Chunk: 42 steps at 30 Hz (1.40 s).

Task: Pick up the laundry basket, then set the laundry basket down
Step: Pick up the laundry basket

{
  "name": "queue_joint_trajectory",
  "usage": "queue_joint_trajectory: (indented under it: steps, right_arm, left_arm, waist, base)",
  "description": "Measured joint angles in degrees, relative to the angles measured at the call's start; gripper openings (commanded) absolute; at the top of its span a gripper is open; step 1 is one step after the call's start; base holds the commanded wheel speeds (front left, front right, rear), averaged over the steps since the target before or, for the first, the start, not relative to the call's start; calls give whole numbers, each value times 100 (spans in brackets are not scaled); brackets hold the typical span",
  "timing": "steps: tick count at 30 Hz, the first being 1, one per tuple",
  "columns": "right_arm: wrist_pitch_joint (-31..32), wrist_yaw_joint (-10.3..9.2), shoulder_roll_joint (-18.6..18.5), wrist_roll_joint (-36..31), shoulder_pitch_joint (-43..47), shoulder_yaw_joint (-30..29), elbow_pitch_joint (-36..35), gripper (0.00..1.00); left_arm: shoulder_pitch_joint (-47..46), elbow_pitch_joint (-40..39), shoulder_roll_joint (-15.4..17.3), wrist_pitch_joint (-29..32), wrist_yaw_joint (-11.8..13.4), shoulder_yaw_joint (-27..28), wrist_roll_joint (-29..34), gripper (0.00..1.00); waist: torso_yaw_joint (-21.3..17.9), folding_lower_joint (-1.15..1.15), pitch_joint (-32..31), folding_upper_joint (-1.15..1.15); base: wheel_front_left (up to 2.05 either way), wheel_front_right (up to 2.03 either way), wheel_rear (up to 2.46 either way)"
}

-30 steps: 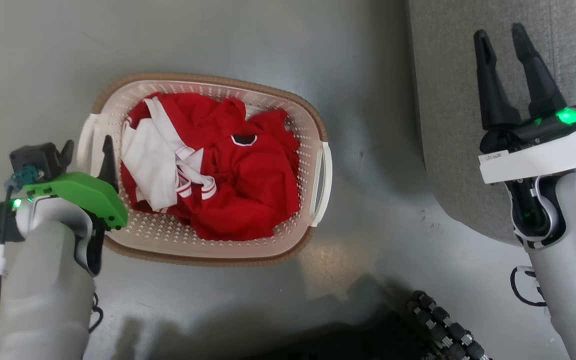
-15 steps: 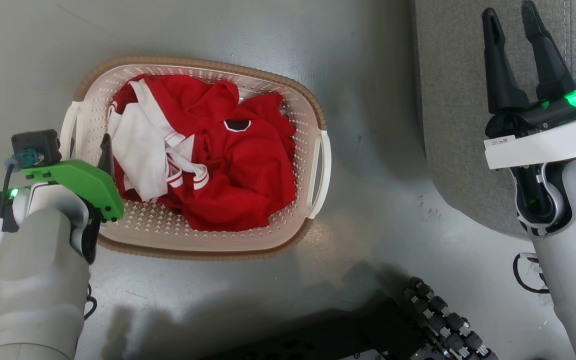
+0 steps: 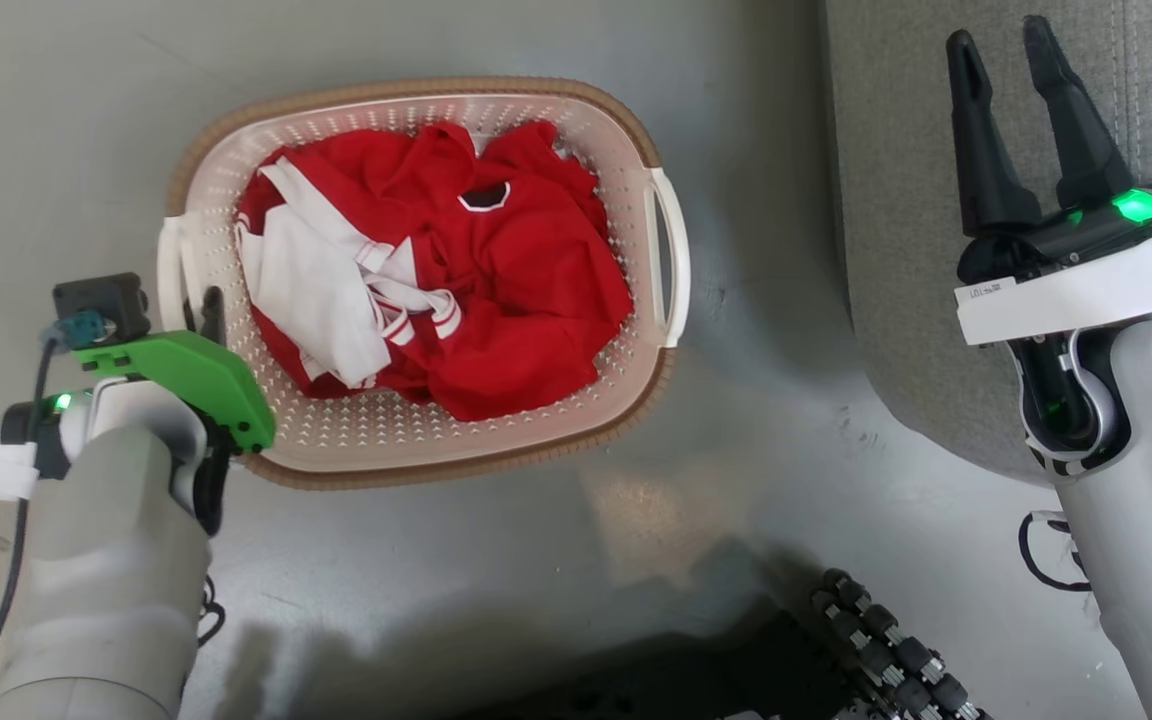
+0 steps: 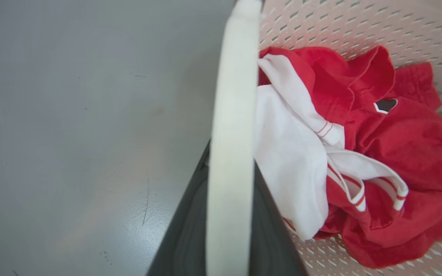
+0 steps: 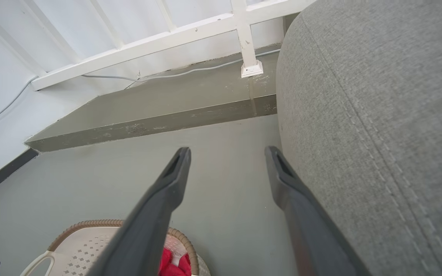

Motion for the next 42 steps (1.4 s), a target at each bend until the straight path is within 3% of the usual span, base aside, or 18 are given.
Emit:
queue_joint_trajectory:
  steps: [10,34,36,37,39,42]
  right_arm:
    - [0,0,4,0,6,79,74,100]
    - [0,0,-21,18,8,125,74,100]
    - [0,1,-21,18,8,125,75,100]
    - [0,1,-21,18,8,125,75,100]
    - [0,1,-22,18,8,126,75,100]
    - [0,0,-22,19,8,132,78,100]
  left_arm:
    - [159,246,-231,-160,4,145,-539,0]
    - [137,349,-269,-260,4,-110,-907,0]
    - [132,365,-271,-264,3,-121,-916,33]
    - [125,369,-275,-279,2,-130,-925,43]
    - [108,375,-277,-305,-1,-144,-947,100]
    - [102,404,-285,-307,-3,-157,-959,100]
  waist:
    - [61,0,-315,0]
    - [73,0,-345,0]
    - [70,0,-347,0]
    - [68,0,-347,0]
    - [65,0,-348,0]
    - [63,0,-349,0]
  base:
    - [0,0,0]
    - [0,0,0]
    - [0,0,0]
    - [0,0,0]
    - [0,0,0]
    - [0,0,0]
